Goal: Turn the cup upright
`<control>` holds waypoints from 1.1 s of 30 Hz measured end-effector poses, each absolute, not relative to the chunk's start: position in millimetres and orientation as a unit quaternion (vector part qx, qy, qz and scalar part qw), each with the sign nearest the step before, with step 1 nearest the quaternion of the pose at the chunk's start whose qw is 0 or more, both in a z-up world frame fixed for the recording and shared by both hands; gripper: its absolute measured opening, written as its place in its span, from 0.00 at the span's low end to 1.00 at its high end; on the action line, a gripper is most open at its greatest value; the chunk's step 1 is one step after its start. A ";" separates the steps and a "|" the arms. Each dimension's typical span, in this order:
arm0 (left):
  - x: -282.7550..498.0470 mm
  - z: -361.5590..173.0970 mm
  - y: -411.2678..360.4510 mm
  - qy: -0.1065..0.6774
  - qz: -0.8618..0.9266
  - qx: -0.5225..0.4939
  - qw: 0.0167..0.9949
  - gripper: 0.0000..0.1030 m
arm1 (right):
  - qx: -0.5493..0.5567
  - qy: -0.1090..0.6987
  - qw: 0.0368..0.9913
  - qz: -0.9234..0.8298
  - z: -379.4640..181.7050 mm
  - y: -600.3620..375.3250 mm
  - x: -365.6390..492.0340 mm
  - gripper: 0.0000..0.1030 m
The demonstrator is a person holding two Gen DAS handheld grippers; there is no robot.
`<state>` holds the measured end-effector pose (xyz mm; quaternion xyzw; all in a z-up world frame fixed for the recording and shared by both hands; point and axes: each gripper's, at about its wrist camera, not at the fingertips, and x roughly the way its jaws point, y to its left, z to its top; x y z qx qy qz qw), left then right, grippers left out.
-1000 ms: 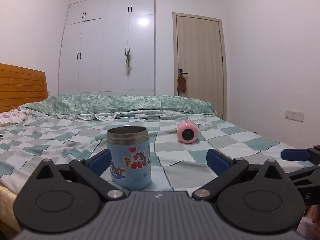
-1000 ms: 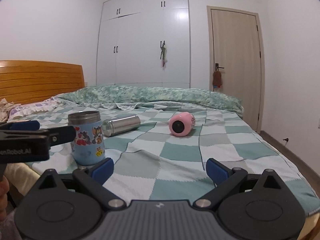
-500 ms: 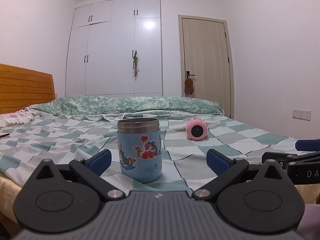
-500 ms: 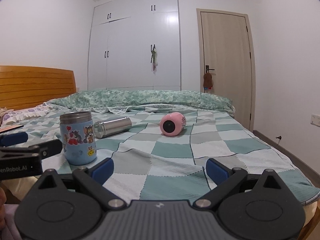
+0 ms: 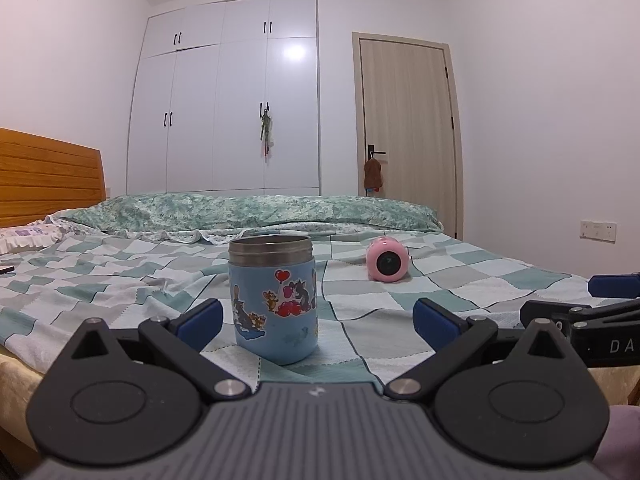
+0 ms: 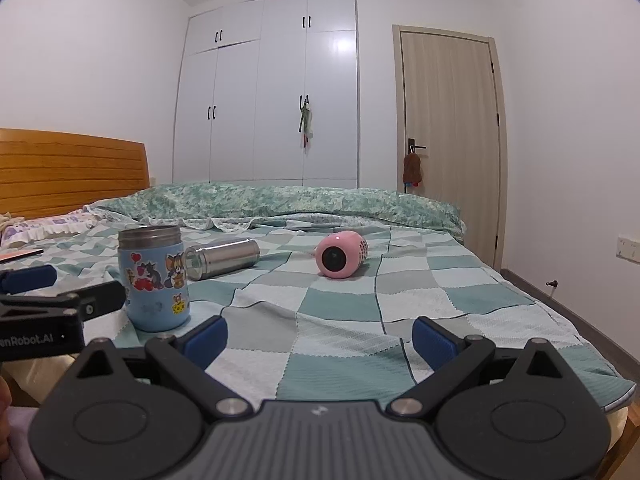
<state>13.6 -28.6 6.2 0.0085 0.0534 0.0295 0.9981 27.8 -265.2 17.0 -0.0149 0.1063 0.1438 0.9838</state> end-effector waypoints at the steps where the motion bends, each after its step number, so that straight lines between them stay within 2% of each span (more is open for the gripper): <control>1: 13.9 6.2 -28.9 0.053 0.029 0.008 0.998 1.00 | -0.015 0.106 0.984 0.144 17.1 -265.1 27.5 0.96; 33: 9.4 7.9 -28.6 0.047 0.026 0.007 0.999 1.00 | -0.018 0.098 0.985 0.141 17.9 -266.8 26.7 0.96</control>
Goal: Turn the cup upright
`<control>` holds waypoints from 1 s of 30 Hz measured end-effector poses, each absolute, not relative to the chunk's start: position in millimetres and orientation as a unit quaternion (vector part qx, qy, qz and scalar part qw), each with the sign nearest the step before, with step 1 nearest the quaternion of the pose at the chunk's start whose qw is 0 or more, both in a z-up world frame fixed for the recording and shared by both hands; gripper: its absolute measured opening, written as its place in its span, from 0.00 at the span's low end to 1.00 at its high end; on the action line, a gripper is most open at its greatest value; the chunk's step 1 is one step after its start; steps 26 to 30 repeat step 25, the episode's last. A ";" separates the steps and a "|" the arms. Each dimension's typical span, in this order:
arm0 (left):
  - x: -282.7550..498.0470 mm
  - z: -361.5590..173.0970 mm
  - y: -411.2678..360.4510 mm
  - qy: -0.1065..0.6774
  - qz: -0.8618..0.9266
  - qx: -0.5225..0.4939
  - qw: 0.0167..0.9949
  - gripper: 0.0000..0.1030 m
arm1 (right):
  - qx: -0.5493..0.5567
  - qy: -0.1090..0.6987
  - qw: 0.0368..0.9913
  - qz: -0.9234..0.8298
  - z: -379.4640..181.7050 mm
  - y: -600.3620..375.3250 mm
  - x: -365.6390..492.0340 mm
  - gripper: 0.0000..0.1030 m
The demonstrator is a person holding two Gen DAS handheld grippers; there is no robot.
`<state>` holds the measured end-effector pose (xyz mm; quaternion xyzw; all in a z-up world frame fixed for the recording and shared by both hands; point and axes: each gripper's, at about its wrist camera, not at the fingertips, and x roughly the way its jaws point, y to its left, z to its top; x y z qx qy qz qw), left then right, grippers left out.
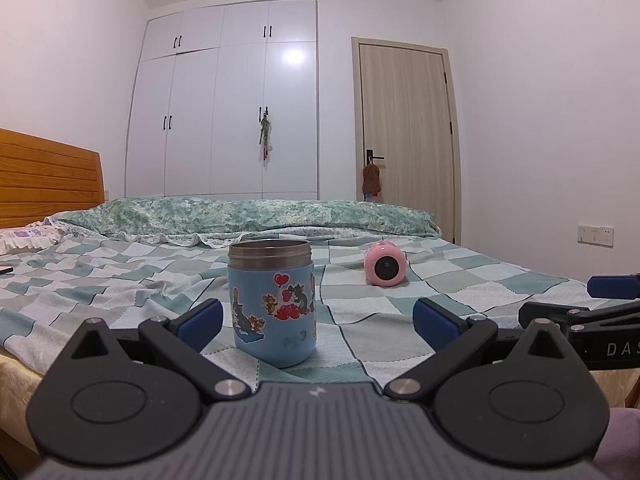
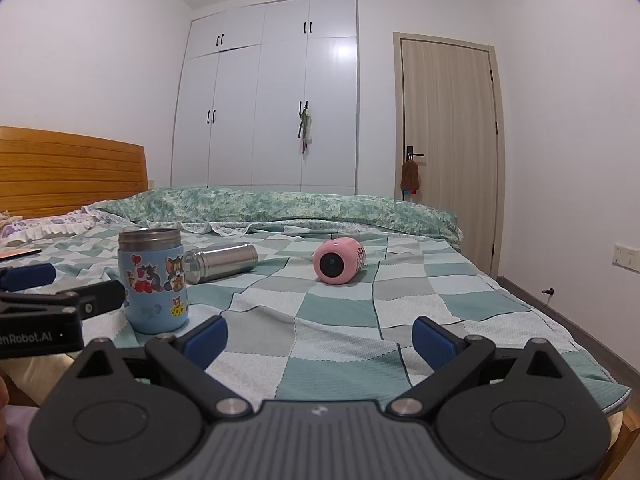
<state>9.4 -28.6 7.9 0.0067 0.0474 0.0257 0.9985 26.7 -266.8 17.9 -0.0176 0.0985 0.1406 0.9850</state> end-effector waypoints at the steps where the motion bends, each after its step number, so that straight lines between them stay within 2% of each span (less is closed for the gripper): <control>1: 9.3 8.0 -28.5 0.047 0.026 0.007 0.999 1.00 | -0.018 0.098 0.985 0.140 17.8 -266.7 26.6 0.96; 30: 7.1 7.2 -25.9 0.039 0.007 0.003 0.999 1.00 | -0.020 0.098 0.985 0.139 17.5 -267.6 27.0 0.96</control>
